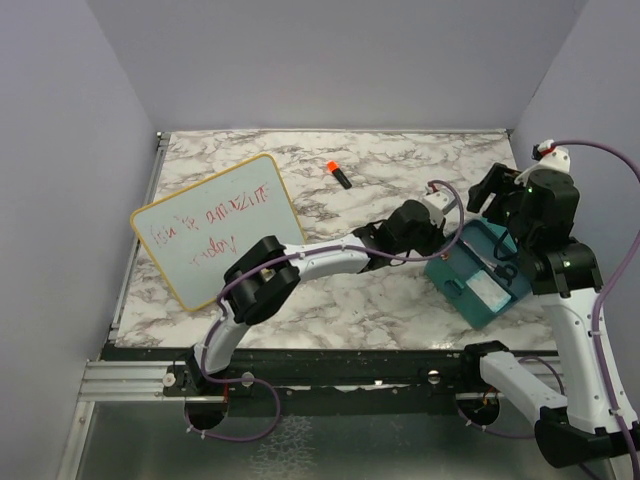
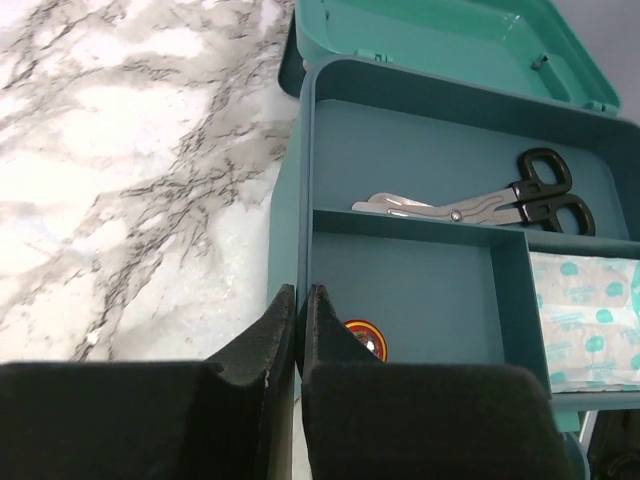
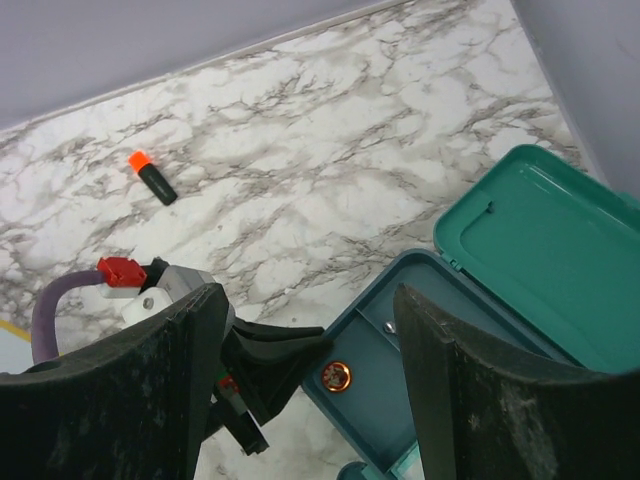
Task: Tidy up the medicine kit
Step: Move the medicine box to the center of the board.
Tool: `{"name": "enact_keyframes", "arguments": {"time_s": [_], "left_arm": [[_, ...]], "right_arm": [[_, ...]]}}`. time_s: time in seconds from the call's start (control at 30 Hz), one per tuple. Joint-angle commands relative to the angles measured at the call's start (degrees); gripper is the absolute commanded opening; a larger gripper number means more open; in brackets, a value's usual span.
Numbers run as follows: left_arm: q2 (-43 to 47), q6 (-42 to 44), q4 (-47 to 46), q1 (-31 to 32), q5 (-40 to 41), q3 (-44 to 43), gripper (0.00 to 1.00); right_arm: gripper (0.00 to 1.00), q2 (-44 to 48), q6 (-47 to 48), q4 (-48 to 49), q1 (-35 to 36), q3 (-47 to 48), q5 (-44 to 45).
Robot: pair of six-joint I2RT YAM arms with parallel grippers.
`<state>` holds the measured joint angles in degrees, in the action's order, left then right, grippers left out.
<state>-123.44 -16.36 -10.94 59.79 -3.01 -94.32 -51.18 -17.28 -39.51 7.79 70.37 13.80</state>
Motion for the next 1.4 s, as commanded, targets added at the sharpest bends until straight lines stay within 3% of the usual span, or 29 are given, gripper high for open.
{"name": "enact_keyframes", "arguments": {"time_s": [0.0,0.27,0.87,0.93,1.0,1.17,1.37], "left_arm": [[5.3,2.1,3.1,0.2,7.2,3.4,0.00],[10.9,2.9,5.1,-0.8,18.0,8.1,0.00],[20.0,2.6,3.3,-7.9,19.5,20.9,0.00],[20.4,2.4,3.4,-8.3,19.3,21.0,0.06],[20.6,2.2,3.4,-8.5,18.3,20.9,0.19],[21.3,2.8,5.6,-8.6,14.2,19.2,0.45],[22.3,2.0,10.1,-8.6,9.0,15.3,0.55]], "right_arm": [[0.73,0.5,-2.5,2.5,-0.1,-1.2,-4.5],[0.73,-0.6,-3.8,3.7,-0.1,-3.0,-5.8],[0.81,-6.8,-7.6,12.8,-1.0,-14.0,0.7],[0.81,-8.4,-8.3,14.4,-2.5,-14.4,-0.4],[0.81,-10.9,-10.0,15.7,-5.5,-14.6,-3.6],[0.82,-17.2,-15.5,20.6,-18.9,-16.7,-22.7],[0.85,-21.3,-24.0,30.4,-27.9,-23.4,-31.0]]}}
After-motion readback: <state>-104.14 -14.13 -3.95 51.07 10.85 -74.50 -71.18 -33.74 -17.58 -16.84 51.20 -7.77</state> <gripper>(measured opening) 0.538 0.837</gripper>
